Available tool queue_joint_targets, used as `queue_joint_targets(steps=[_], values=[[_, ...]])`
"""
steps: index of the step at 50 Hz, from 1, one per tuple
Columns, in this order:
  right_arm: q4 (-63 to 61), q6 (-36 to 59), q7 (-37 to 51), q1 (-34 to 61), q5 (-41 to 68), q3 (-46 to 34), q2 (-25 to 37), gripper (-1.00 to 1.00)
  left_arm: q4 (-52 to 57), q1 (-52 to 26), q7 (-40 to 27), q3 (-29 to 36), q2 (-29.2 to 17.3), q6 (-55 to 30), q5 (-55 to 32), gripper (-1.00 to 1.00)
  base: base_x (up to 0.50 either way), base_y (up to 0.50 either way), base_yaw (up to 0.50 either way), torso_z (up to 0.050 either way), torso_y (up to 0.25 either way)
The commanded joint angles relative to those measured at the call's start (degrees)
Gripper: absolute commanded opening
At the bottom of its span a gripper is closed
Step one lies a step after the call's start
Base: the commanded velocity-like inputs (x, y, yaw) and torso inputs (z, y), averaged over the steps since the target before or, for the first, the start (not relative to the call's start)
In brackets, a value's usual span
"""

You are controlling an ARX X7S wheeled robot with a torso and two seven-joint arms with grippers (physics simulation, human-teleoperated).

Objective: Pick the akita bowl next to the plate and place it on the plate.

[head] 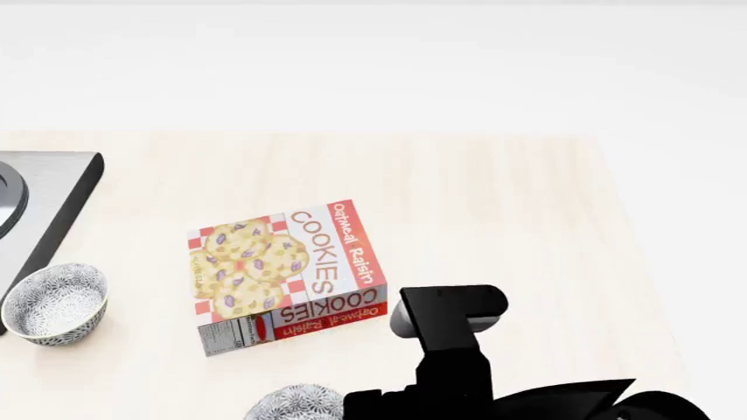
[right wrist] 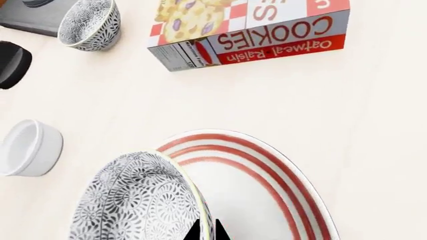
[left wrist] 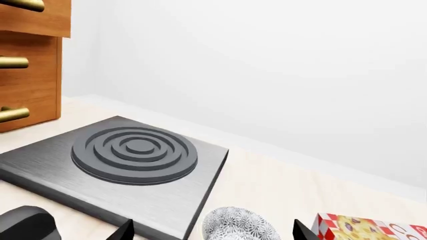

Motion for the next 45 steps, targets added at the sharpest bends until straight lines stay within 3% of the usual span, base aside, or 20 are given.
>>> queue_joint_targets(steps=[1, 45], values=[[0.2, -1.6, -1.7, 0.3, 0.1, -2.1, 0.4, -1.0, -0.5, 0.0, 0.1, 0.2, 0.0, 0.4, 0.0, 1.0, 0.0, 0.0, 0.0, 0.0, 0.0], [1.4, -6.1, -5.4, -1.0, -4.2, -9.2, 2.4, -1.0, 0.0, 0.2, -0.5, 0.4, -0.5, 0.4, -0.6, 1.0, 0.0, 0.0, 0.0, 0.0, 0.0]])
